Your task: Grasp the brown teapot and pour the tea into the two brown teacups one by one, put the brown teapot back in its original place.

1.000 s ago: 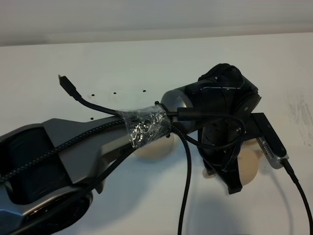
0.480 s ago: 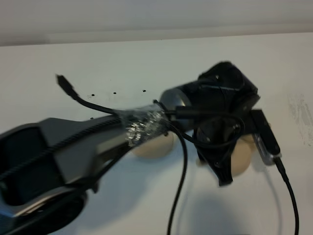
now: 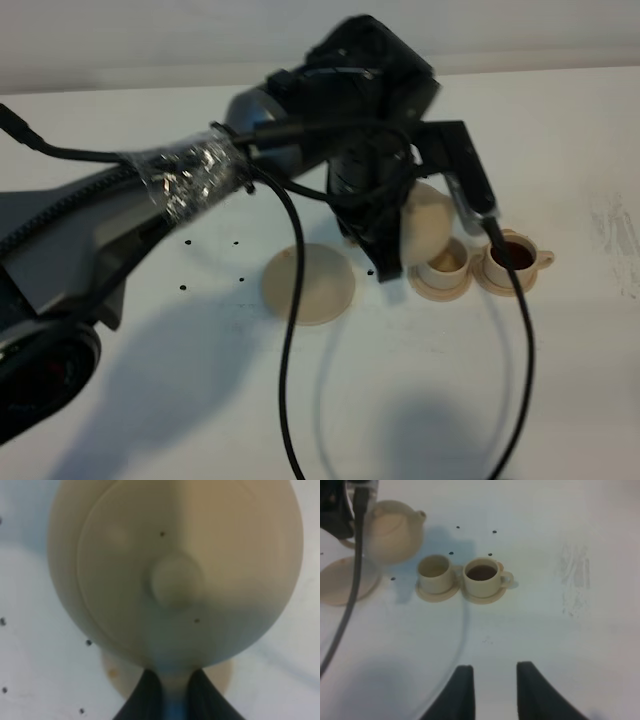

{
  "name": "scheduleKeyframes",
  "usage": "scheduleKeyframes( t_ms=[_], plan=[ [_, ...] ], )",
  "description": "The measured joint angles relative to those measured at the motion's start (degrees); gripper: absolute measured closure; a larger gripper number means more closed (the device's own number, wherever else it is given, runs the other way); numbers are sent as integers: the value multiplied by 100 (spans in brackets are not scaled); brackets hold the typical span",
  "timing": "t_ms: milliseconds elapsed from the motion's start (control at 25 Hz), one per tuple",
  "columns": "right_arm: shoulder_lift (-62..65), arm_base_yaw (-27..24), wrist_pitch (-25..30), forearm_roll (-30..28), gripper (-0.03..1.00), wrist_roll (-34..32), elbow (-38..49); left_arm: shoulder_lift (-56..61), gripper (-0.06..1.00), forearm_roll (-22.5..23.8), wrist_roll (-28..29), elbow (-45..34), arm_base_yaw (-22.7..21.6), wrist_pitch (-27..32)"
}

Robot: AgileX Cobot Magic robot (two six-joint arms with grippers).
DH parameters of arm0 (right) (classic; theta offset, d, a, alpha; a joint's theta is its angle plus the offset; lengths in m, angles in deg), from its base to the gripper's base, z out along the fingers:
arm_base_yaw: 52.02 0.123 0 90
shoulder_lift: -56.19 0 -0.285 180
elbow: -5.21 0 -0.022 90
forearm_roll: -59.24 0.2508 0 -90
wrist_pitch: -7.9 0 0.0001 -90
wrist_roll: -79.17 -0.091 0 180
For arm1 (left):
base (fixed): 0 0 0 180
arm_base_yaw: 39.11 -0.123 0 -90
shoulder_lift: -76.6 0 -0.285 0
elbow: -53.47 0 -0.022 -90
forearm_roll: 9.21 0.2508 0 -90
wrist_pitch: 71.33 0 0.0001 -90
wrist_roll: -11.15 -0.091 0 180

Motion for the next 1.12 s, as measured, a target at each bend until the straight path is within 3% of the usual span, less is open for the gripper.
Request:
scheduleKeyframes(
  t_ms=[200,320,600,920,1120],
  plan=[
    [0,0,0,0,76,0,0,18,86,-158,-415,-89,-380,0],
    [0,0,0,0,76,0,0,100,86,-209,-533,-520,-544,0],
    [0,0,0,0,76,0,0,252,86,-53,-817,-987,-781,-42],
    [0,0,0,0,76,0,0,39,86,228,-2082,-1013,-852,-1715],
    [0,0,0,0,76,0,0,-149,86,369,-2900,-1031,-824,-2359]
  ],
)
